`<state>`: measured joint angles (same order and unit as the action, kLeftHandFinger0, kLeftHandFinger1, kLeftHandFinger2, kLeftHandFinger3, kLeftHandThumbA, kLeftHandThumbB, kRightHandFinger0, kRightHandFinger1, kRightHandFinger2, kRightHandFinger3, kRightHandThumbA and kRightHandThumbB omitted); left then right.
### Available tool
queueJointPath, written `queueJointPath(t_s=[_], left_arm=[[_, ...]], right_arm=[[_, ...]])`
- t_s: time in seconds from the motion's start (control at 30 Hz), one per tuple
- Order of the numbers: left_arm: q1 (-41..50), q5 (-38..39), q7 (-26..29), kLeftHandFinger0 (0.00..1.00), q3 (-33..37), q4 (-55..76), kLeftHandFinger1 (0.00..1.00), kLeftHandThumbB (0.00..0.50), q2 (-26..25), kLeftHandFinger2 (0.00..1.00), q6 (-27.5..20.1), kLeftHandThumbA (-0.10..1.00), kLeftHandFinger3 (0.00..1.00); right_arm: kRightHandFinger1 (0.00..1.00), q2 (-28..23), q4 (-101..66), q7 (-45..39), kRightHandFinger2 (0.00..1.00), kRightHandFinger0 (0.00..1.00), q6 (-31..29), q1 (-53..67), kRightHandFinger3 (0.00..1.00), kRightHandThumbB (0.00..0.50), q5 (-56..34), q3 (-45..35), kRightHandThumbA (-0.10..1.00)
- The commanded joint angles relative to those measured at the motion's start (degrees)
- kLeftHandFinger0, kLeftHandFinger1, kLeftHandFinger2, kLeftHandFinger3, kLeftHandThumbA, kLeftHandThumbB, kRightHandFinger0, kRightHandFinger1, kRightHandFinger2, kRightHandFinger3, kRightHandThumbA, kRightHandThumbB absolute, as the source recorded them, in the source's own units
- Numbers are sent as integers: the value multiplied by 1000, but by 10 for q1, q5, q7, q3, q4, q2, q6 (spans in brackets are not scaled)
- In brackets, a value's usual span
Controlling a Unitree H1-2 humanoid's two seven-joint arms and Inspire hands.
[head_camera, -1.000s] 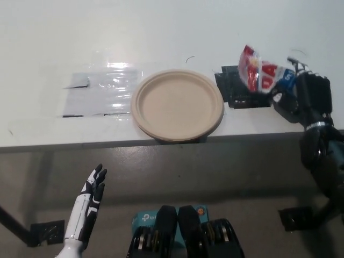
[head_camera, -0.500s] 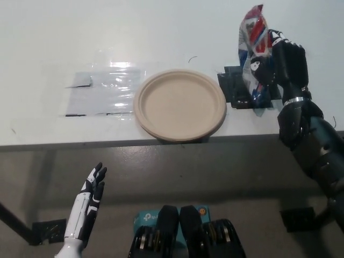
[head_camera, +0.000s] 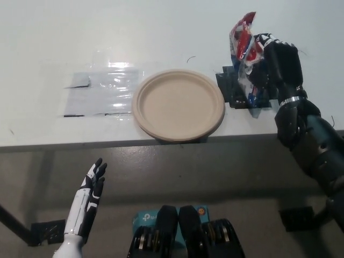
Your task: The robot picks up a small bag of sunflower seeds on the right hand side and take it to the empty plate on the left hand side then pours some sunflower seeds on to the plate.
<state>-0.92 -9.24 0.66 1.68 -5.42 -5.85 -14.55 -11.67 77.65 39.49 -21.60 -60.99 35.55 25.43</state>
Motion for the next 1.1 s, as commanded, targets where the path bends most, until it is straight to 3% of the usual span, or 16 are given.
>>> queueJointPath(t_s=[0.0,0.1,0.27,0.3,0.37,0.6,0.63,0.73,0.8,0.9,0.97,1.07], left_arm=[[-6,3,-1,1000,-3,19,1000,110,-5,1000,-2,1000,1000],[-9,1,0,1000,-2,18,1000,109,-5,1000,-3,1000,1000],[-11,1,-2,1000,-2,18,1000,102,-7,1000,-2,1000,1000],[-11,5,-4,1000,-2,18,1000,102,-7,1000,-2,1000,1000],[-12,3,-4,1000,-2,21,1000,105,-8,1000,3,1000,1000],[-17,3,-5,1000,-1,20,1000,115,-8,1000,3,1000,1000],[-18,0,-5,1000,0,18,1000,113,-10,1000,-1,1000,1000],[-18,-1,-5,1000,0,22,1000,113,-10,1000,4,1000,1000],[-19,2,-7,1000,1,24,1000,115,-10,1000,5,1000,1000],[-22,2,-8,1000,1,21,1000,120,-12,1000,2,1000,1000],[-24,2,-8,1000,2,17,1000,122,-13,1000,-2,1000,1000],[-25,0,-9,1000,3,22,1000,124,-14,1000,3,1000,1000]], right_arm=[[288,-8,-5,12,816,0,-22,-39,630,88,15,18,-100],[284,-11,-9,15,800,0,-20,-42,620,104,27,36,-100],[297,-20,-20,23,817,0,-13,-51,653,181,70,90,-100],[311,-22,-22,32,824,0,-9,-54,663,219,85,105,-100],[276,-24,-22,39,779,0,-7,-58,660,244,100,128,-100],[346,-33,-37,31,879,0,15,-77,711,220,151,201,-100],[288,-33,-42,31,804,0,15,-79,658,231,158,209,-100],[234,-35,-51,28,725,0,20,-83,552,258,174,228,-100],[127,-37,-57,27,606,0,17,-85,373,275,182,238,-100],[55,-40,-56,25,541,0,27,-90,207,272,202,257,-100],[32,-40,-54,37,524,0,42,-91,186,262,220,274,-100],[71,-39,-49,46,613,0,42,-90,178,238,232,290,-100]])
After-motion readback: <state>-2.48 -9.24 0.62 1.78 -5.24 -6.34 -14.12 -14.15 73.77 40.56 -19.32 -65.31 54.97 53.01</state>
